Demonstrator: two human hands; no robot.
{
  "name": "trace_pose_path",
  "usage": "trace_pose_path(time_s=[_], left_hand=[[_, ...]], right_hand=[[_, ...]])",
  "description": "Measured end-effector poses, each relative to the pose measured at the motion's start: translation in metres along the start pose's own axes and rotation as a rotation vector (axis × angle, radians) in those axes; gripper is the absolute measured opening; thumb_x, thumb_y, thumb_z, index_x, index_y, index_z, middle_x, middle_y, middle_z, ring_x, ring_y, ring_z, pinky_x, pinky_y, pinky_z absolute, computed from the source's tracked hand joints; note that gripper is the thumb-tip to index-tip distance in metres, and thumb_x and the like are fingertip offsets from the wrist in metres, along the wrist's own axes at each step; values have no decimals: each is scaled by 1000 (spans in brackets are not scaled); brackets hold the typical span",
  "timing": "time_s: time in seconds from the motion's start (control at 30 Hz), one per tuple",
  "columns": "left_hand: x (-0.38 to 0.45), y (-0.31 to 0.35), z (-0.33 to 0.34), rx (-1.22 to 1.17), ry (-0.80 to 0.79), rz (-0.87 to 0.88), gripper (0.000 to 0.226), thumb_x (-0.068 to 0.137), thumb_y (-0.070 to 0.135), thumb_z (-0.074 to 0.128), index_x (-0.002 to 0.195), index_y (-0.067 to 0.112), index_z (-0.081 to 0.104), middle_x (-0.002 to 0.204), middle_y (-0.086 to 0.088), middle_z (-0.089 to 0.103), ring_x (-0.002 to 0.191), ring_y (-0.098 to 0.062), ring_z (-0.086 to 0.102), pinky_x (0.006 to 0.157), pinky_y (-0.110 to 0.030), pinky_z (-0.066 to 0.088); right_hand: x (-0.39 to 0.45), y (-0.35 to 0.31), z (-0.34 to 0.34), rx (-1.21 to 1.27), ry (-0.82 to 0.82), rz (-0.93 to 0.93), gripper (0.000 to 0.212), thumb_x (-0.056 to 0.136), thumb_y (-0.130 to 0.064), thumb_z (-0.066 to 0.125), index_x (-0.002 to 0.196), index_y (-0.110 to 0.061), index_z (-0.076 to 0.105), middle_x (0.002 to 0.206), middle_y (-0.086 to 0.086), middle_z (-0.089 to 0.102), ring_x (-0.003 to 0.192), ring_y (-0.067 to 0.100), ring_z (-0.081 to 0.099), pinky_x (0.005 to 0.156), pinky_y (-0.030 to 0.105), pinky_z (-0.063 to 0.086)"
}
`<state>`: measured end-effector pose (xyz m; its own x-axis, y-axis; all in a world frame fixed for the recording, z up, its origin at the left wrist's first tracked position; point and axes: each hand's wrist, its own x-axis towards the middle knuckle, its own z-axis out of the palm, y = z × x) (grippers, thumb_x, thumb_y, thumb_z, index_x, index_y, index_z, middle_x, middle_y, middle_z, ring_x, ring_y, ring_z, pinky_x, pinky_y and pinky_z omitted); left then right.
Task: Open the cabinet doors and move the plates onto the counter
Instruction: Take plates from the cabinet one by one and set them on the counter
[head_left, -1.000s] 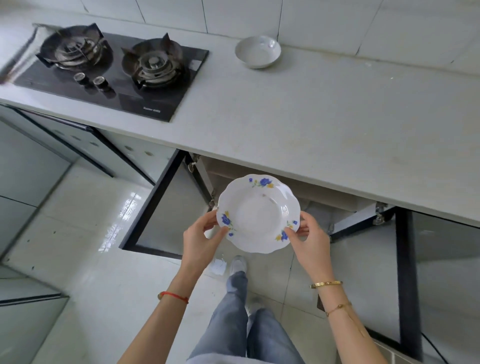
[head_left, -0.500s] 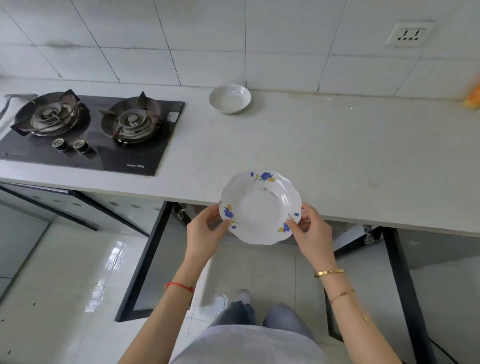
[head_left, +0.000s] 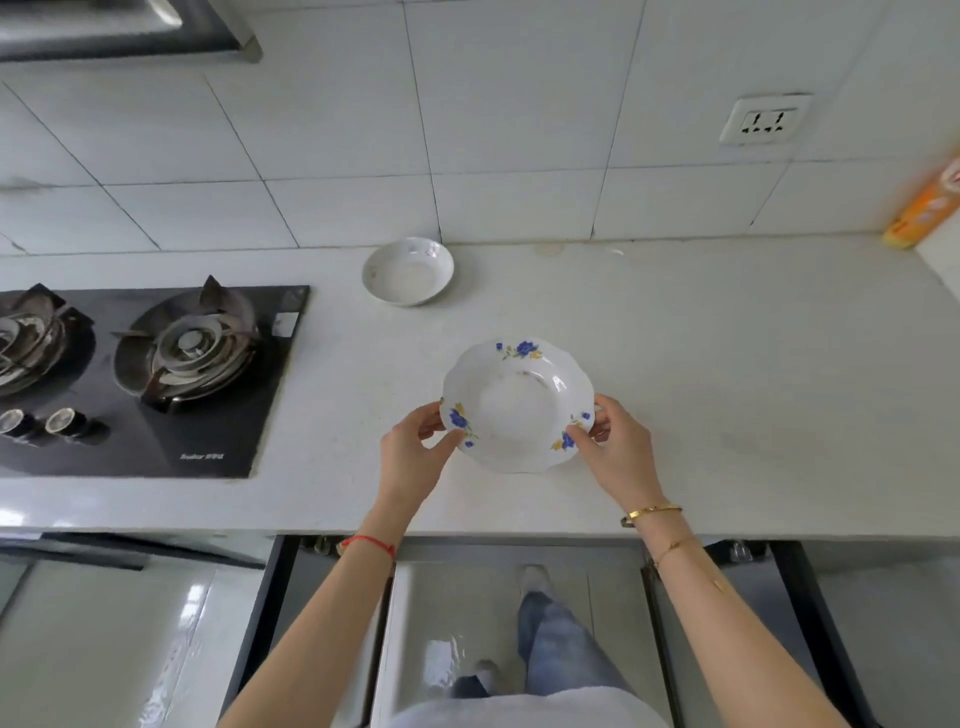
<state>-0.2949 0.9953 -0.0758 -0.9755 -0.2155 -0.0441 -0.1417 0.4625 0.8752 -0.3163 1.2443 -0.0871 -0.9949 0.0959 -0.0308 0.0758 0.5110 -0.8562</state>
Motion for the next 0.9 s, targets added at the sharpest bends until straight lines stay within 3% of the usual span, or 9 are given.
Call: trace_pose_path(time_s=[0.17,0.33,0.47,0.63,0.77,0.9], left_hand=[[83,10,35,22,10,-37,34,80,14,75,113,14,69,94,8,68,82,0,62,71,0,43],[165,17,70,14,39,-112,36,80,14,75,115,11,68,100,0,72,87,-10,64,73,-4,42],[216,12,89,8,60,-175,37,80,13,74,117,12,68,101,-2,73,87,-9,64,70,-2,42],[265,1,104,15,56,-236,38,80,12,74,117,12,68,102,-2,73,86,-8,63,72,-4,42],[295,-5,113,18,37,-261,38,80,10,74,117,8,67,104,-6,73,92,-14,65,88,-22,50],[318,-8,121,12,37,-253,38,80,10,75,117,10,67,104,-3,72,89,-10,63,83,-17,47]], right_hand=[[93,7,-2,-14,-9,10,20,78,-13,70,97,-15,62,78,-2,66,71,12,60,59,5,42],[189,17,5,-69,-41,-10,23,77,-10,69,98,-11,61,80,-1,63,69,16,57,61,16,41],[248,27,19,-69,-68,-17,21,76,-8,69,95,-12,60,72,-7,59,65,13,55,57,6,40],[301,39,38,-65,-100,-6,20,78,-9,69,94,-16,59,68,-8,58,60,2,54,56,8,43],[329,49,50,-55,-114,7,29,79,-11,69,106,-17,60,73,-12,60,66,-1,57,61,14,45],[351,58,57,-63,-114,19,30,81,-14,70,109,-17,60,81,-10,62,70,-2,58,57,6,42]])
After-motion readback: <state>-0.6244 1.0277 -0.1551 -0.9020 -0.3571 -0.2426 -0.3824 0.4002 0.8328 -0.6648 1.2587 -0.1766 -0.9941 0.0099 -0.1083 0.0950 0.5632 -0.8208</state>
